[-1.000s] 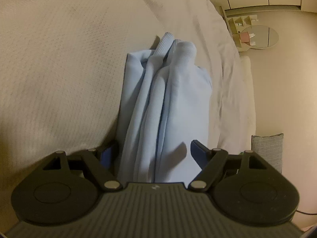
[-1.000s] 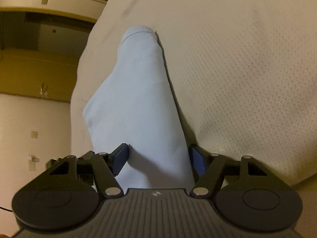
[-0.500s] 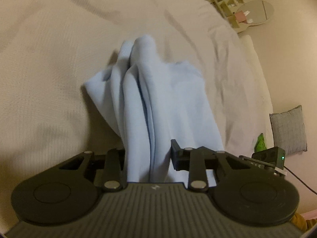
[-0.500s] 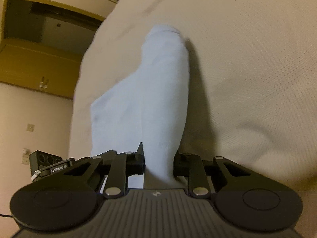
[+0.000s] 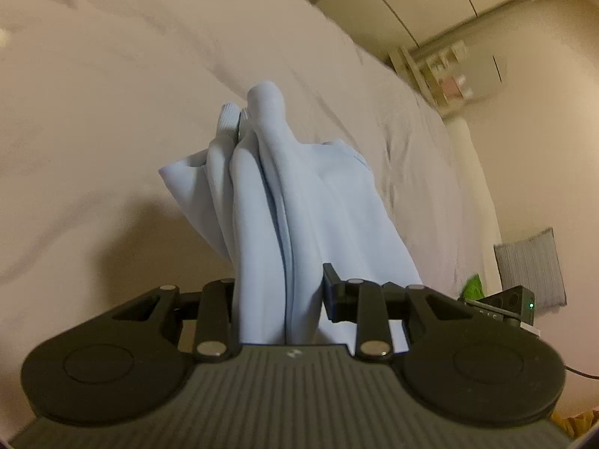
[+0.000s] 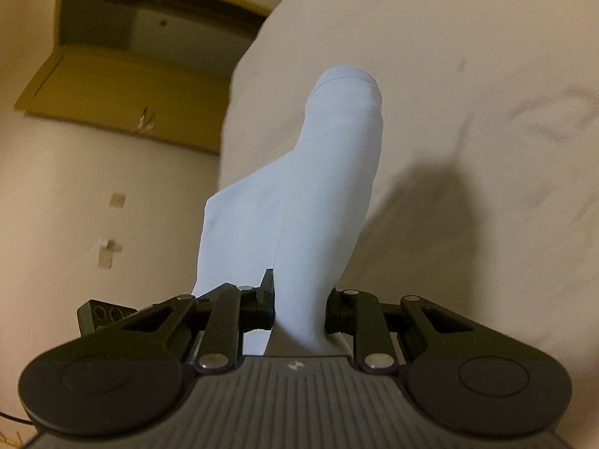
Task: Fold clothes
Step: 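Lift the sweatshirt with both grippers and carry it onto the cream folded cloth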
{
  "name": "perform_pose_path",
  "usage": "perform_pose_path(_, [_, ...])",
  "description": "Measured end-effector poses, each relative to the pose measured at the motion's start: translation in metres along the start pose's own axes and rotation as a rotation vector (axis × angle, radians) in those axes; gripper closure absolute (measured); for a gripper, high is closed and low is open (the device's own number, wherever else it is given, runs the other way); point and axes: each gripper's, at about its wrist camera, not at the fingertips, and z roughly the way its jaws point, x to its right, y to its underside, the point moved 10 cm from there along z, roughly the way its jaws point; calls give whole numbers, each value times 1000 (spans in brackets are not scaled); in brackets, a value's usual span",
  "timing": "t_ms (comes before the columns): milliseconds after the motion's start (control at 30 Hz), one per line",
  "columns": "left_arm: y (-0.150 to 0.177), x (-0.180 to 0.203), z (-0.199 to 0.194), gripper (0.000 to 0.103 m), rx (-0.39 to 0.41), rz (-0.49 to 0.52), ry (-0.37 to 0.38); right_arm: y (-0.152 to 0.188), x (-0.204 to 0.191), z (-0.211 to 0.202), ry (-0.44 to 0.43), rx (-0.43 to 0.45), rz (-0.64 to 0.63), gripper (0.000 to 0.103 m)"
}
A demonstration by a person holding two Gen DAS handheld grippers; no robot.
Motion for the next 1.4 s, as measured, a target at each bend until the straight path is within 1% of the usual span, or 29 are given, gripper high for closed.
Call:
perform_pose_path(67, [-2, -24, -42, 76, 34, -13, -14, 19, -29, 23, -16, -18, -26, 81])
perform_pose_path(133, [-10, -54, -84, 76, 60, -25, -21, 38, -61, 50, -37, -29, -48, 81])
perform_pose_path(200, [-24, -89, -127, 76, 79, -16, -25, 57, -93, 82, -61, -31, -65, 81])
perform_pose_path(333, [-69, -154, -204, 76, 121, 31, -46, 90, -162, 156, -120, -10, -82, 81])
perform_pose_path(433, [-105, -199, -255, 76, 154, 45, -73, 105, -207, 217, -157, 10, -98, 81])
perform_pose_path(533, [-132, -242, -285, 76, 170, 60, -93, 111, -238, 276, -171, 28, -103, 81])
perform_pose_path(633, [-144, -291, -293, 75, 163, 49, -109, 115, -250, 332, -159, 34, -115, 81])
perform_pose_path(700, [-144, -329, -287, 75, 140, 17, -127, 129, -242, 357, -128, 23, -127, 81])
perform_pose_path(733, [-140, -346, -279, 75, 117, -4, -134, 136, -233, 371, -98, 10, -136, 80])
perform_pose_path(767, [-133, -364, -266, 74, 87, -16, -158, 147, -224, 389, -57, -6, -144, 80])
perform_pose_path(800, [-126, -381, -254, 73, 58, -30, -182, 158, -213, 406, -12, -24, -152, 75])
perform_pose_path(833, [-118, -400, -244, 65, 35, -60, -202, 167, -200, 417, 45, -48, -159, 67])
perform_pose_path(867, [-111, -414, -239, 62, 34, -105, -178, 176, -186, 427, 102, -72, -166, 64])
perform_pose_path(900, [-109, -419, -240, 62, 56, -142, -138, 182, -176, 435, 143, -86, -166, 65])
perform_pose_path(933, [-110, -418, -243, 64, 78, -162, -112, 183, -175, 431, 131, -68, -142, 67])
perform_pose_path(967, [-110, -413, -245, 69, 82, -135, -109, 183, -174, 428, 119, -50, -117, 66])
perform_pose_path(1000, [-110, -408, -248, 69, 86, -109, -105, 183, -174, 424, 106, -38, -99, 71])
perform_pose_path(1033, [-109, -403, -250, 72, 87, -87, -101, 182, -178, 421, 94, -41, -105, 80])
perform_pose_path(1100, [-110, -391, -256, 74, 97, -65, -67, 179, -189, 416, 79, -29, -142, 81])
perform_pose_path(1167, [-109, -380, -261, 74, 112, -41, -27, 177, -199, 400, 74, -2, -181, 81])
perform_pose_path(1233, [-105, -384, -255, 72, 101, -31, -57, 179, -198, 390, 75, 21, -181, 81])
perform_pose_path(1267, [-100, -392, -246, 67, 72, -33, -101, 184, -192, 394, 124, 6, -211, 81])
perform_pose_path(1300, [-98, -395, -242, 62, 68, -22, -125, 188, -186, 399, 174, -9, -240, 78])
perform_pose_path(1333, [-95, -398, -238, 59, 65, -12, -148, 191, -180, 402, 224, -19, -265, 67])
perform_pose_path(1367, [-96, -396, -239, 59, 66, -17, -148, 192, -173, 401, 267, -13, -263, 59])
perform_pose_path(1400, [-97, -395, -242, 58, 68, -26, -156, 192, -169, 397, 289, -2, -238, 45])
